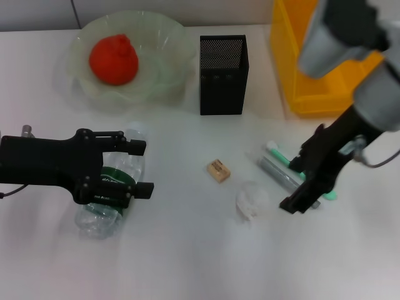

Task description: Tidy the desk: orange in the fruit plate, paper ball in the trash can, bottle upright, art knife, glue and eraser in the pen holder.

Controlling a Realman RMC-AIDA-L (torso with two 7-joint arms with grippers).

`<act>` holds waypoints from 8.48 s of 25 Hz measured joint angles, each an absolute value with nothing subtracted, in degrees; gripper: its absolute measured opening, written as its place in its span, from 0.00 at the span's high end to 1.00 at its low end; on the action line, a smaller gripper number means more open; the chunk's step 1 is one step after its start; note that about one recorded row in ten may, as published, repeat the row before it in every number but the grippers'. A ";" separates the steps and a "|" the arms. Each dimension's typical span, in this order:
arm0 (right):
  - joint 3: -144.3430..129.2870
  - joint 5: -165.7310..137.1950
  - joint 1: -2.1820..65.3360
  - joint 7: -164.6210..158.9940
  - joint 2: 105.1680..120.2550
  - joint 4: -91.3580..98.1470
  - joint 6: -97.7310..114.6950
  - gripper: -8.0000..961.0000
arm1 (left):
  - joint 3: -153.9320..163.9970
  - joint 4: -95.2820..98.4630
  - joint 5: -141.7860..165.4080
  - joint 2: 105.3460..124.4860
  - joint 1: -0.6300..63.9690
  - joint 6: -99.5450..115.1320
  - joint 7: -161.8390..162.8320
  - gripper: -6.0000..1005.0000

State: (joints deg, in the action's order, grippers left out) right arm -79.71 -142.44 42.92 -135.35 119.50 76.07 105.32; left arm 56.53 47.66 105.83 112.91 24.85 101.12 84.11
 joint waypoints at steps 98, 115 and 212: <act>-37.53 -104.86 21.00 -49.86 119.00 22.14 101.73 0.12 | 74.50 60.46 142.97 118.66 37.78 70.52 153.99 0.17; -38.08 -105.48 22.46 -53.14 119.00 22.06 102.08 0.12 | 80.28 56.52 146.42 118.83 38.74 67.06 156.71 0.23; -56.16 -141.98 36.06 -132.41 116.54 76.49 102.04 0.13 | 45.48 28.44 107.26 115.05 24.12 97.22 60.44 0.22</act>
